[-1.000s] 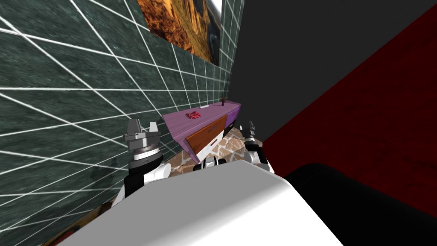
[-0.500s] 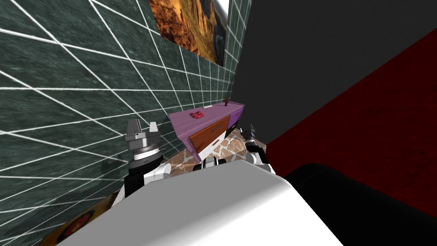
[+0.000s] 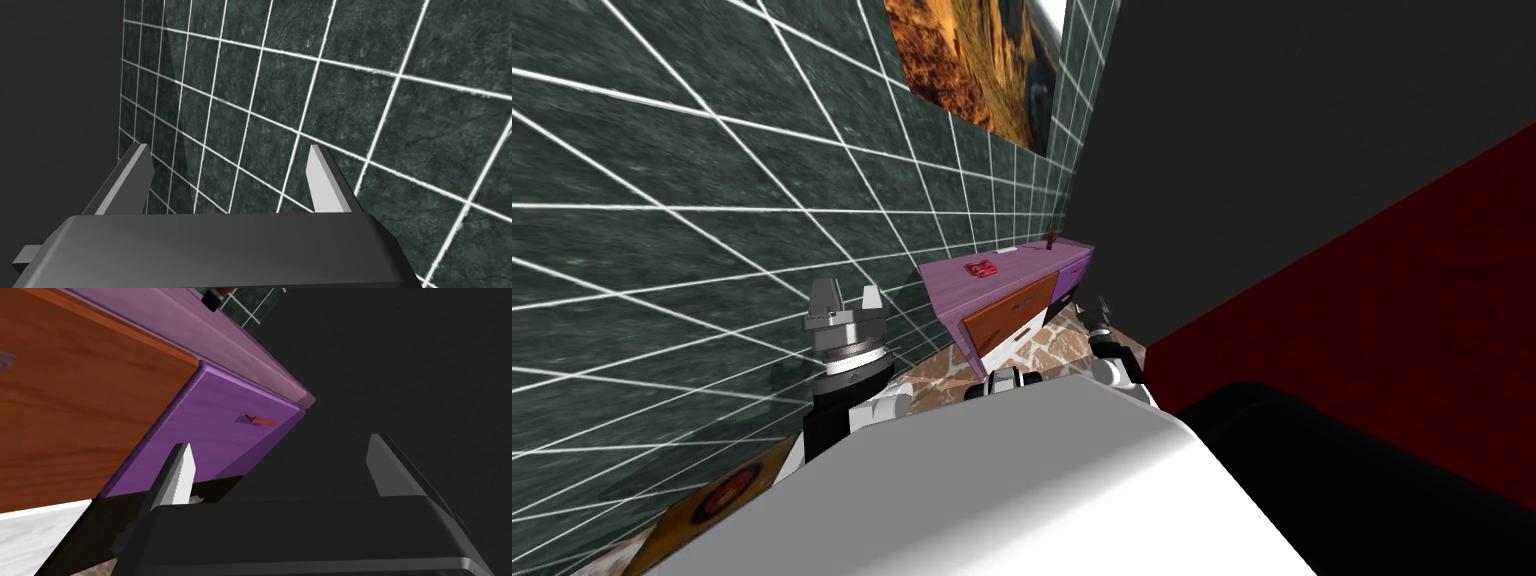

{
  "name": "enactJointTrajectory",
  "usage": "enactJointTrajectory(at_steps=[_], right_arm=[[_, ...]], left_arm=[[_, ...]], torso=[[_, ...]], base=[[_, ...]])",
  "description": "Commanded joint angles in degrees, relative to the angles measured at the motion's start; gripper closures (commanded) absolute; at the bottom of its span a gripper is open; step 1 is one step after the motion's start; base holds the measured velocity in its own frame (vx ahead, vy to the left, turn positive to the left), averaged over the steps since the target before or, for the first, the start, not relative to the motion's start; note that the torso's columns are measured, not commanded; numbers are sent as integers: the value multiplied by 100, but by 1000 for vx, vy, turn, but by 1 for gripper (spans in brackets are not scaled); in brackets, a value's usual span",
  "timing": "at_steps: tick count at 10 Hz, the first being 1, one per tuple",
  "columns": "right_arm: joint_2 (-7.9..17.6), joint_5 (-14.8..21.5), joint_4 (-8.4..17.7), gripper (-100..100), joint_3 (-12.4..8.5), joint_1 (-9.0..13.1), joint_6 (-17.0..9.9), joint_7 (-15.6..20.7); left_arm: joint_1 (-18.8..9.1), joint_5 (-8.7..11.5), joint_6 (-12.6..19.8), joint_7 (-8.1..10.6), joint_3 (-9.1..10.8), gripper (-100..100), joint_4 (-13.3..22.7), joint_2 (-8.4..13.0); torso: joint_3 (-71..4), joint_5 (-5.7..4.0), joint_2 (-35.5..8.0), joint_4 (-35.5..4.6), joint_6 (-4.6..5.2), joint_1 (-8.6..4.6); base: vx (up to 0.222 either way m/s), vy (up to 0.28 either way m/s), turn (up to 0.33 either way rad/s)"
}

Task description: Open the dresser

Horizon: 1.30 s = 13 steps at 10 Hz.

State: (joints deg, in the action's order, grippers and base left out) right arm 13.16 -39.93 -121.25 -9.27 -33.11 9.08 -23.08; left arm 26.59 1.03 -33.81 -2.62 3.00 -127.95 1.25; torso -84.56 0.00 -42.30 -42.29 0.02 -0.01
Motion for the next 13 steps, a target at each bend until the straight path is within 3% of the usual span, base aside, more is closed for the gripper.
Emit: enactJointTrajectory(at_steps=[1, 5, 7, 10, 12, 13], right_arm=[[44, -395, 133, -100, -60, -33, -150, -182], [63, -1068, 344, -100, -154, -74, -436, -476], [63, -1336, 344, -100, -154, -74, -436, -476], [56, -1904, 568, -100, -237, -88, -736, -763], [56, -2140, 568, -100, -237, -88, -736, -763], [44, -2366, 684, -100, -274, -83, -890, -901]], left_arm=[[0, 0, 0, 0, 0, 0, 0, 0], [0, 0, 0, 0, 0, 0, 0, 0], [0, 0, 0, 0, 0, 0, 0, 0], [0, 0, 0, 0, 0, 0, 0, 0], [0, 0, 0, 0, 0, 0, 0, 0], [0, 0, 0, 0, 0, 0, 0, 0]], torso=[[1, -1, -1, 0, 0, -1], [-1, 0, 2, 1, -2, 1], [-1, 0, 1, 0, 1, 0], [0, 0, 1, 0, -2, 0], [-1, 0, 2, 1, 0, 0], [0, 0, 0, 0, 0, 0]], base=[[4, 7, 158], [7, 5, 137], [7, 2, 29], [5, 2, 145], [3, -1, 49], [3, 2, 135]])
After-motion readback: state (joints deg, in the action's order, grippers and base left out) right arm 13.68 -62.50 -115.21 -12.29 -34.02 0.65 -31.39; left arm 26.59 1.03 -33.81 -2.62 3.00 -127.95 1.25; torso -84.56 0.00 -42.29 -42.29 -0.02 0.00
